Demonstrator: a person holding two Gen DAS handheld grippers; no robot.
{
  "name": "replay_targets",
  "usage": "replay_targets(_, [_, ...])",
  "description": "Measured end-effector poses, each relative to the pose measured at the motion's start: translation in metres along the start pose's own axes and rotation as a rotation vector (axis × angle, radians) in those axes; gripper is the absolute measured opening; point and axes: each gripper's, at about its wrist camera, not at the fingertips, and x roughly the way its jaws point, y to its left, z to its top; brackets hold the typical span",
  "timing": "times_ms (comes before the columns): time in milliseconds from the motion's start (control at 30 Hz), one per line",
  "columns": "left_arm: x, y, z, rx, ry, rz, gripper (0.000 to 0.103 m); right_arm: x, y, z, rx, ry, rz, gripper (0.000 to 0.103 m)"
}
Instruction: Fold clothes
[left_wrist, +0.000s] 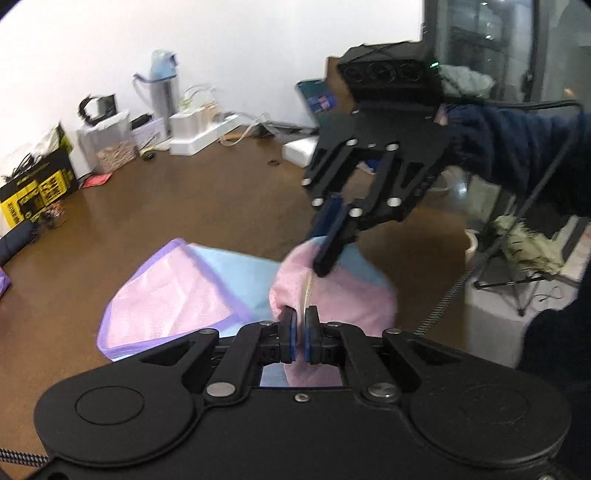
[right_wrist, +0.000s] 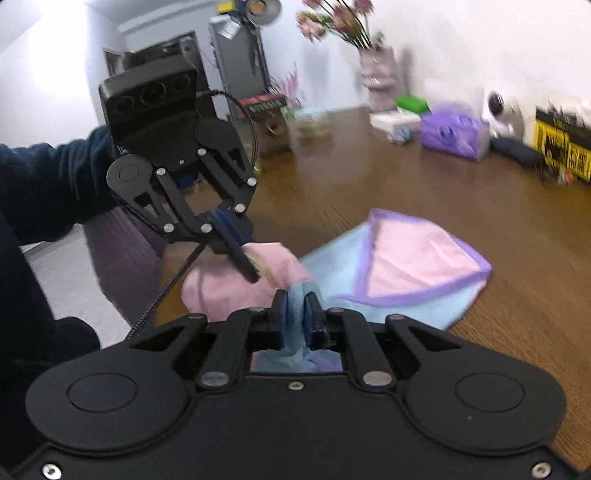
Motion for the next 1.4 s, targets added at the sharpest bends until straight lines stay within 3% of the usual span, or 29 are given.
replay_targets(100, [0.012, 0.016, -0.005, -0.035, 0.01, 0.015, 0.006, 0.009, -0.015, -0.005, 0.043, -0.01, -0.044, 0.016])
replay_targets(133, [0.015, 0.021, -0.007, -0.046, 0.012, 0.024, 0.008, 0.01, -0.016, -0.005, 0.049, -0.012, -0.05, 0.027])
replay_targets(167, [0.017, 0.023, -0.008, -0.054, 0.007, 0.053, 0.02, 0.011, -0.021, -0.006, 0.073, -0.019, -0.082, 0.032])
replay_targets(200, [0.015, 0.022, -0.01, -0.064, -0.003, 0.083, 0.04, 0.01, -0.024, -0.008, 0.086, -0.024, -0.135, 0.042])
replay_targets(267, [0.005, 0.021, -0.013, -0.108, -0.066, 0.191, 0.063, 0.006, -0.023, -0.009, 0.087, -0.04, -0.179, 0.054])
replay_targets(333, [-0.011, 0.013, -0.013, -0.145, -0.131, 0.248, 0.066, -0.009, -0.012, -0.012, 0.077, -0.085, -0.233, 0.067])
replay_targets(467, [-0.04, -0.02, -0.011, -0.225, -0.191, 0.353, 0.079, -0.032, 0.01, -0.018, 0.071, -0.157, -0.229, 0.071])
replay_targets(567, [-0.038, -0.048, -0.017, -0.263, -0.182, 0.315, 0.08, -0.036, 0.02, -0.027, 0.09, -0.174, -0.195, 0.071])
replay_targets(633, [-0.025, -0.061, -0.019, -0.267, -0.145, 0.308, 0.08, -0.026, 0.025, -0.036, 0.119, -0.137, -0.212, 0.071])
replay_targets(767, [0.006, -0.06, -0.027, -0.343, -0.043, 0.438, 0.082, -0.006, 0.03, -0.045, 0.177, -0.051, -0.298, 0.07])
replay_targets(800, [0.008, -0.061, -0.029, -0.343, -0.038, 0.456, 0.082, -0.002, 0.037, -0.048, 0.155, -0.035, -0.353, 0.07])
replay_targets(933, [0.007, -0.065, -0.029, -0.34, -0.032, 0.512, 0.086, 0.003, 0.055, -0.052, 0.141, -0.027, -0.418, 0.071])
replay_targets(1133, [-0.014, -0.076, -0.02, -0.324, -0.102, 0.533, 0.09, -0.007, 0.075, -0.05, 0.103, -0.058, -0.46, 0.071])
replay_targets(1200, [-0.013, -0.073, -0.018, -0.318, -0.097, 0.563, 0.092, -0.017, 0.075, -0.037, 0.119, -0.137, -0.464, 0.071])
replay_targets(1300, [-0.003, -0.065, -0.02, -0.339, -0.053, 0.59, 0.092, -0.008, 0.069, -0.025, 0.104, -0.151, -0.5, 0.071])
replay_targets(1400, [0.005, -0.06, -0.024, -0.344, -0.029, 0.625, 0.093, 0.013, 0.059, -0.021, 0.09, -0.083, -0.558, 0.071])
